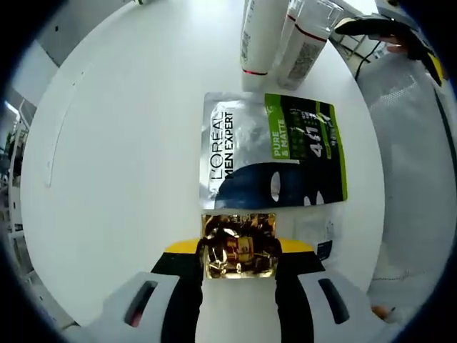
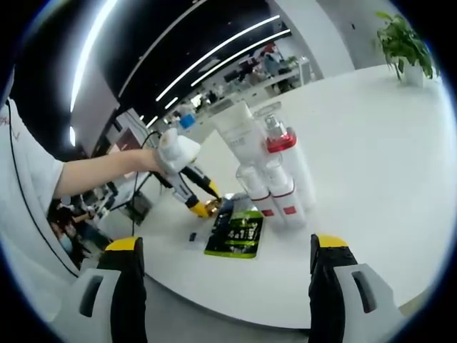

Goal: Arrange the skincare products in the storage area until every visible bottle or jar stands upright without overlapping.

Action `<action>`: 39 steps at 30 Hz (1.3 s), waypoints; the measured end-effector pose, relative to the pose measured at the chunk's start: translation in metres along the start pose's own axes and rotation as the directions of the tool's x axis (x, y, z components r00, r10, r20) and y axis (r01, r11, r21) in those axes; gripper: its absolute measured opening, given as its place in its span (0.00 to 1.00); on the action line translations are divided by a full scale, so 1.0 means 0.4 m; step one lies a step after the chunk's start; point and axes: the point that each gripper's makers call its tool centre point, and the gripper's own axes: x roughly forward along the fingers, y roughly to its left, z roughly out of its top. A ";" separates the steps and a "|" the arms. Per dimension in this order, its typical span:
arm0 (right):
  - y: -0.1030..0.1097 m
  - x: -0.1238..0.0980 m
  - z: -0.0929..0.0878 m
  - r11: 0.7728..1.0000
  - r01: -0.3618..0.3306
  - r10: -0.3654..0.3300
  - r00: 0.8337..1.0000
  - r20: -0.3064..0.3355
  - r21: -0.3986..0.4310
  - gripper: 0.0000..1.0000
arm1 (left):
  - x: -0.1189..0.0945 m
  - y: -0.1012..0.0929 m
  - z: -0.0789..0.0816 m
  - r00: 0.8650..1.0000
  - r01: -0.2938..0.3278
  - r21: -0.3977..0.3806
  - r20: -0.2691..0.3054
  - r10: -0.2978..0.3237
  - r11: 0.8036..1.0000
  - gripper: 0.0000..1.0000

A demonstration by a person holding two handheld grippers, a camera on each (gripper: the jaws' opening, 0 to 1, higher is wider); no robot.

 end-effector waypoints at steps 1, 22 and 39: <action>0.000 0.000 0.000 1.000 0.000 0.000 1.000 -0.001 0.000 0.95 | 0.000 -0.001 0.000 1.000 0.000 0.001 -0.002 0.000 1.000 0.41; 0.005 0.000 0.000 1.000 -0.001 0.001 1.000 -0.003 -0.004 0.95 | -0.001 0.003 -0.005 1.000 -0.005 -0.019 0.006 0.005 1.000 0.45; 0.018 0.003 -0.005 0.999 -0.017 0.016 1.000 -0.023 -0.033 0.95 | -0.144 -0.027 0.001 0.955 -0.064 -0.348 0.251 0.158 0.935 0.67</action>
